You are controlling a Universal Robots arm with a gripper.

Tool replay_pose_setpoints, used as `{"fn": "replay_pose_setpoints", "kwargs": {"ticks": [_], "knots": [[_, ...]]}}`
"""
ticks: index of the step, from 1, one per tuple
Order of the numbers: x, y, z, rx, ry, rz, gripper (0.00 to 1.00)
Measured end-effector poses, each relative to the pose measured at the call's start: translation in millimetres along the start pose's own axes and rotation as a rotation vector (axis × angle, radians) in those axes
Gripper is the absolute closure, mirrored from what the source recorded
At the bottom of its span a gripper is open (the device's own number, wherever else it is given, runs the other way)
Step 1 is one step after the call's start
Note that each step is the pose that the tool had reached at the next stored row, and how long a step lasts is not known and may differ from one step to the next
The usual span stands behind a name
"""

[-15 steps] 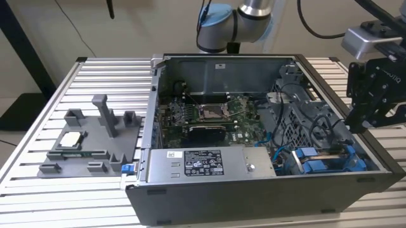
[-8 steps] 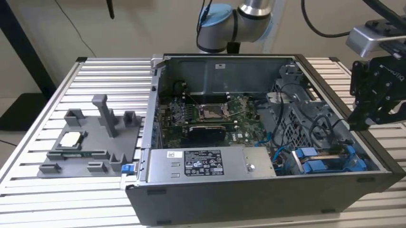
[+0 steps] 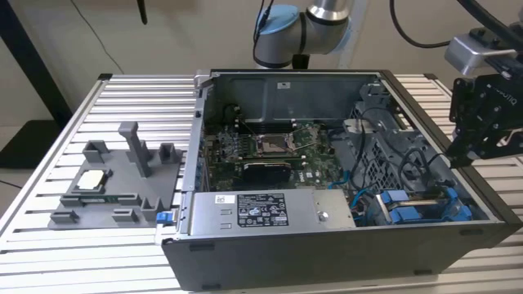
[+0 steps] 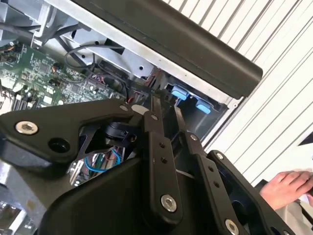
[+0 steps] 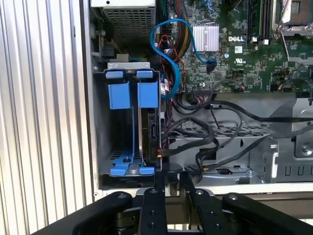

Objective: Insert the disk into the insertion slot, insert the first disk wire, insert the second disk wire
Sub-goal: 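Insert the second disk wire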

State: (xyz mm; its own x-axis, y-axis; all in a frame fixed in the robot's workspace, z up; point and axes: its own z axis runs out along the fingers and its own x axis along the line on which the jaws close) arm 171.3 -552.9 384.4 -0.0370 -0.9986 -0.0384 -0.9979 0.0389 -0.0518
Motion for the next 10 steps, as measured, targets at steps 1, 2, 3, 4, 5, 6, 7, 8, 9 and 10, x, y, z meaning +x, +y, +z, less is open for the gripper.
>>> {"fn": "replay_pose_setpoints", "kwargs": {"ticks": [1, 2, 3, 4, 5, 6, 7, 8, 9, 10], "knots": [[-0.5, -0.7, 0.5, -0.0010, -0.0023, 0.001, 0.73], [-1.0, -1.7, 1.4, -0.0025, -0.0039, 0.002, 0.73], [-1.6, -2.8, 2.2, -0.0042, -0.0049, 0.003, 0.73], [-1.9, -4.4, 3.0, -0.0068, -0.0052, 0.003, 0.73], [-2.0, -6.5, 3.7, -0.0117, -0.0049, 0.003, 0.73], [-2.2, -8.9, 4.3, -0.0184, -0.0045, 0.003, 0.73], [-2.3, -11.5, 5.0, -0.0261, -0.0044, 0.004, 0.73], [-2.4, -14.2, 5.7, -0.0352, -0.0039, 0.004, 0.73], [-2.5, -16.3, 6.3, -0.0431, -0.0036, 0.004, 0.73], [-2.5, -17.9, 6.9, -0.0507, -0.0033, 0.005, 0.75]]}}
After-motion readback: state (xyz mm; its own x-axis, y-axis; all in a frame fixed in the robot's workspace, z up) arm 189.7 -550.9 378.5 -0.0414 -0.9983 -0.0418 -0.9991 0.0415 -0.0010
